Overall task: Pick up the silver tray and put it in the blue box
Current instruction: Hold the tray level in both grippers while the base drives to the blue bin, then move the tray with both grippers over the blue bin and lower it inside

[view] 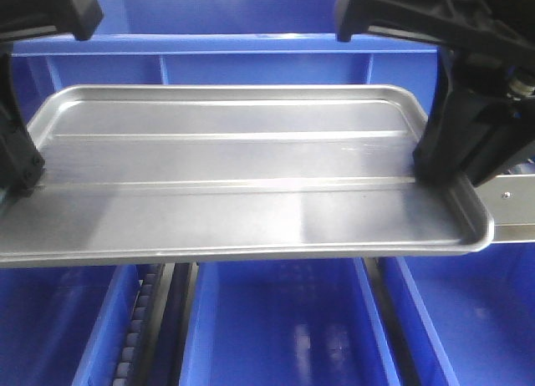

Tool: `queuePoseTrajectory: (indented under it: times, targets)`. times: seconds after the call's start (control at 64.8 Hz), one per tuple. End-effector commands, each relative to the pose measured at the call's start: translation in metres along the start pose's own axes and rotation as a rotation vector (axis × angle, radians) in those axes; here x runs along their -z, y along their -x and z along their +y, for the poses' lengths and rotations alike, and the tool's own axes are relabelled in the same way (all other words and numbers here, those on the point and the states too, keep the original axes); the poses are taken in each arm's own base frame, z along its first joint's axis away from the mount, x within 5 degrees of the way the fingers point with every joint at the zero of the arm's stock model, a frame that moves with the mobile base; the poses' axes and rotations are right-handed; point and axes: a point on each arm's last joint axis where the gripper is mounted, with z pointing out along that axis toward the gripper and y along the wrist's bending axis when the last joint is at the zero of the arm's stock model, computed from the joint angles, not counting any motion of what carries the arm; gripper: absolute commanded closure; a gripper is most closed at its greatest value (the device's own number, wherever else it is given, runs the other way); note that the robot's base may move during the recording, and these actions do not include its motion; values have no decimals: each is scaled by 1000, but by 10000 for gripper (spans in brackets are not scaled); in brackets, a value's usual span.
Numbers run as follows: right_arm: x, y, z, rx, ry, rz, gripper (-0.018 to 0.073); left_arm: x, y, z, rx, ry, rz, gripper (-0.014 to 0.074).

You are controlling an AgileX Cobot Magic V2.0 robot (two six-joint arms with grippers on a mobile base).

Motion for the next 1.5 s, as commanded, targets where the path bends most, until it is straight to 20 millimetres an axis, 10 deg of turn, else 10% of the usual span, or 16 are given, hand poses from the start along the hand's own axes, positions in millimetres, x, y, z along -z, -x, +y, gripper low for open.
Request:
queuePoseTrajectory:
  times: [0.0,0.91,1.481]
  targets:
    - [12,13,0,37,19,-97,501,12,6,-1,-11,-21,-52,611]
    - [20,19,11,31,114,-98,501,17,12,-5,-91,-54,-89,611]
    - [54,84,10,124,230,-152,501,49,87,-20,-178,-202,-204,611]
